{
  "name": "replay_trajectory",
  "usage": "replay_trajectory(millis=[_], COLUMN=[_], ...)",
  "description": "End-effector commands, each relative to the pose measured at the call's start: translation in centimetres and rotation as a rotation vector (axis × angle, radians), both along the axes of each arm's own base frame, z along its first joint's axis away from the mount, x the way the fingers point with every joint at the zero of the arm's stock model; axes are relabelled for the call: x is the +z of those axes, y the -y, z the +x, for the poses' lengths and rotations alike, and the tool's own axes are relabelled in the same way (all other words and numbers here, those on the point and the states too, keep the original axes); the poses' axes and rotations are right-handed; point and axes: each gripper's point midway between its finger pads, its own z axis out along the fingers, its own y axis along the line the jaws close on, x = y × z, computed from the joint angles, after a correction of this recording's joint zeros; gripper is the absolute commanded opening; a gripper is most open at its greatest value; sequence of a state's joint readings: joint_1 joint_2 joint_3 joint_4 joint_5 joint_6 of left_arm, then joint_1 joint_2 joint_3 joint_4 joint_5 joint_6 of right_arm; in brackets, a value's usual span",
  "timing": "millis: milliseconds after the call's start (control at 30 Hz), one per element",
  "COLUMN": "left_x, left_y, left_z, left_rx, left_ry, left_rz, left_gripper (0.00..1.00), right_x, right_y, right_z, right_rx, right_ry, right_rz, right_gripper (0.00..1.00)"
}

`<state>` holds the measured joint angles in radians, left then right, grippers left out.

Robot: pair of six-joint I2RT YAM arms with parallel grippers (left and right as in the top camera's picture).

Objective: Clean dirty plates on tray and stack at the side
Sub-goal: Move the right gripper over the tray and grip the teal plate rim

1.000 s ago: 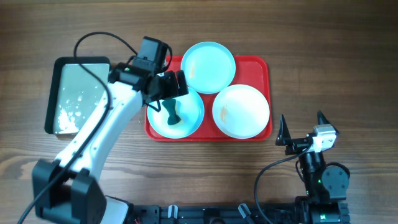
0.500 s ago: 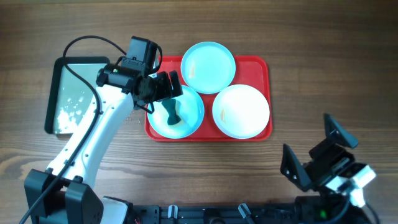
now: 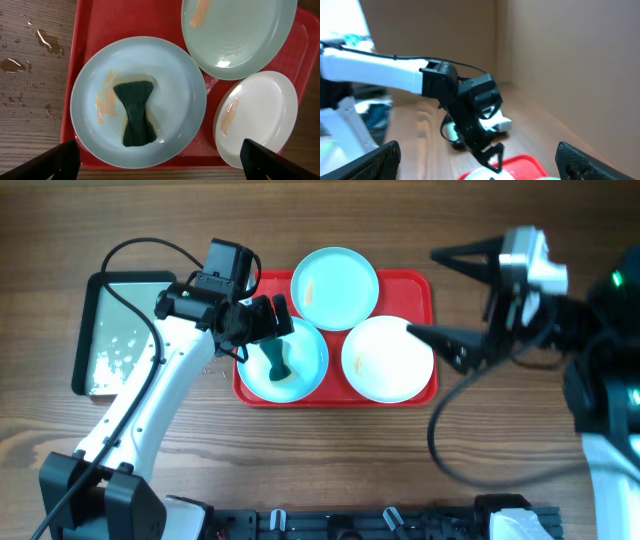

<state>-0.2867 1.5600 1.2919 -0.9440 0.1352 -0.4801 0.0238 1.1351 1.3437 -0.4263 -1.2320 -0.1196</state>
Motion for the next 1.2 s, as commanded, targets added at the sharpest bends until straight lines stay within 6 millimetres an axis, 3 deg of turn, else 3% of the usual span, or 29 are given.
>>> replay_trajectory(millis=[0, 100, 133, 233, 300, 367, 400, 467, 500, 533, 633, 733, 900, 1167], left_x=[0.4, 0.2, 0.2, 0.2, 0.2, 0.2, 0.2, 0.2, 0.2, 0.2, 0.2, 0.2, 0.2, 0.3], left_y=[-1.2, -1.4, -1.4, -1.4, -1.4, -1.4, -1.4, -1.4, -1.4, -1.4, -1.4, -1.4, -1.4, -1.3], left_z=[0.4, 0.5, 0.5, 0.5, 0.5, 0.5, 0.5, 0.5, 0.5, 0.5, 0.5, 0.5, 0.5, 0.6], left_rx=[0.027, 0.03, 0.03, 0.03, 0.03, 0.031, 0.03, 0.03, 0.03, 0.03, 0.03, 0.03, 0.03, 0.031], left_ry=[0.029, 0.03, 0.029, 0.03, 0.03, 0.03, 0.031, 0.03, 0.03, 0.03, 0.03, 0.03, 0.03, 0.034], left_rz=[0.057, 0.067, 0.067, 0.067, 0.067, 0.067, 0.067, 0.067, 0.067, 0.067, 0.067, 0.066, 0.066, 0.065], left_gripper=[1.0, 1.0, 1.0, 1.0, 1.0, 1.0, 1.0, 1.0, 1.0, 1.0, 1.0, 1.0, 1.0, 1.0], right_x=[-2.6, -8.2, -11.2, -19.2, -22.8, -24.5, -25.2, -26.6, -27.6, -28.7, -32.4, -35.4, -39.6, -40.8], right_y=[0.0, 0.5, 0.7, 1.1, 0.6, -1.8, -3.2, -5.1, -5.7, -6.1, -7.1, -9.7, -10.5, -11.2], right_z=[4.2, 9.0, 10.2, 11.8, 12.4, 12.8, 13.0, 13.2, 13.3, 13.5, 13.3, 11.9, 11.5, 11.1], right_rx=[-0.075, -0.328, -0.426, -0.662, -0.766, -0.726, -0.699, -0.663, -0.656, -0.65, -0.599, -0.406, -0.385, -0.409], right_ry=[-0.361, -0.572, -0.643, -0.793, -0.833, -0.819, -0.808, -0.801, -0.813, -0.825, -0.893, -0.95, -0.998, -0.937], right_rz=[0.077, 0.015, -0.048, -0.273, -0.377, -0.414, -0.426, -0.445, -0.455, -0.47, -0.513, -0.526, -0.578, -0.653], right_gripper=[1.0, 1.0, 1.0, 1.0, 1.0, 1.0, 0.93, 0.58, 0.45, 0.4, 0.4, 0.43, 0.4, 0.4])
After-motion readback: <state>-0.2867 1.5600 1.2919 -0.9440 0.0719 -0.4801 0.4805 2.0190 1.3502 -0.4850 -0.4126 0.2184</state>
